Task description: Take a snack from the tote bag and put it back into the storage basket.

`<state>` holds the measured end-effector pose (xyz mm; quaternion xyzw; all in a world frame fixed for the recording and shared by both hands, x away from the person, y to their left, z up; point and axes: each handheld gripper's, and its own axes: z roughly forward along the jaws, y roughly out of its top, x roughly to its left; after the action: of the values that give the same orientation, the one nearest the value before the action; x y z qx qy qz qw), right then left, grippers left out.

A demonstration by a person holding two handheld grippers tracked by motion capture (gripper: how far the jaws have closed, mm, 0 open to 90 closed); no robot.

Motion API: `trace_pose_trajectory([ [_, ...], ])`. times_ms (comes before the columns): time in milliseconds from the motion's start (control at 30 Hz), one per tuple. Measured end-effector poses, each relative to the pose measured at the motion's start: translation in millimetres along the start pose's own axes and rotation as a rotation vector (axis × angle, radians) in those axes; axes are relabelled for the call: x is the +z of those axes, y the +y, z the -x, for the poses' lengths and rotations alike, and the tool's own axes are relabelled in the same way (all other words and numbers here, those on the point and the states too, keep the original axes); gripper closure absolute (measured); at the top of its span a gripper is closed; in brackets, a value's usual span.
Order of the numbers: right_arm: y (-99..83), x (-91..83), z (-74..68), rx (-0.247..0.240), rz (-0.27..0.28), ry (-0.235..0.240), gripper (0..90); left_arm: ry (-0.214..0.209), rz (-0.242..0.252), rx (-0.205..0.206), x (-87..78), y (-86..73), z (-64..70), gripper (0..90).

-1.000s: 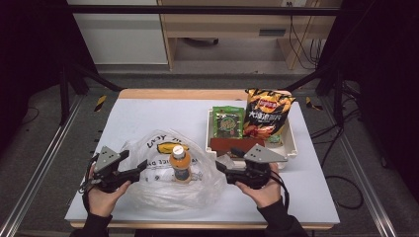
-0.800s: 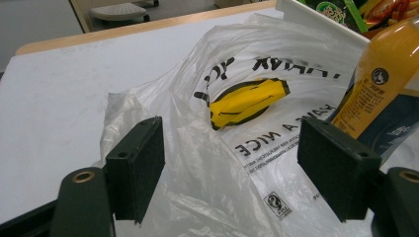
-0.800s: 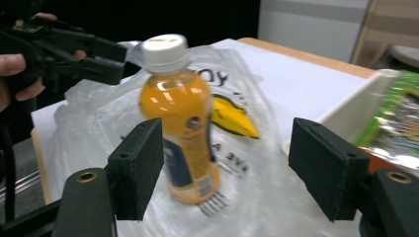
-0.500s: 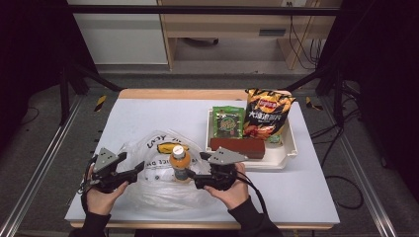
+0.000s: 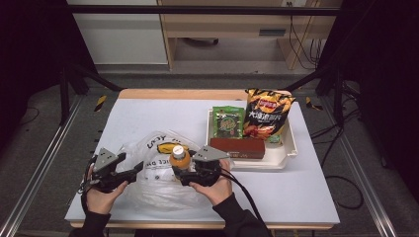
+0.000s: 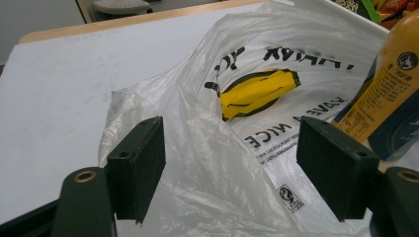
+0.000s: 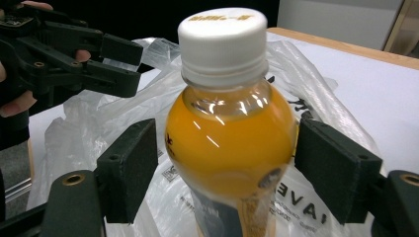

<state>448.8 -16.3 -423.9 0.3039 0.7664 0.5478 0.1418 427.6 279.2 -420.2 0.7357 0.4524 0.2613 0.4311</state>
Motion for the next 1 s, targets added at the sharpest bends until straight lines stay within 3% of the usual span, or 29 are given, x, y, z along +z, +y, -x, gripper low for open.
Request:
trace_pose_trajectory([
  [467,-1.1,13.8,-2.3,0.002,-0.022,-0.029,29.7,0.000,0.001,0.002,0.0,-0.2,0.1,26.4],
  [767,4.7,8.9,-5.0,-0.008,-0.046,-0.047,30.2,0.005,0.001,-0.003,0.2,-0.7,-1.3,26.4],
  [1000,25.4,-7.2,-9.8,-0.021,0.005,-0.036,30.2,0.006,0.002,-0.006,-0.1,-0.7,-1.4,26.4],
])
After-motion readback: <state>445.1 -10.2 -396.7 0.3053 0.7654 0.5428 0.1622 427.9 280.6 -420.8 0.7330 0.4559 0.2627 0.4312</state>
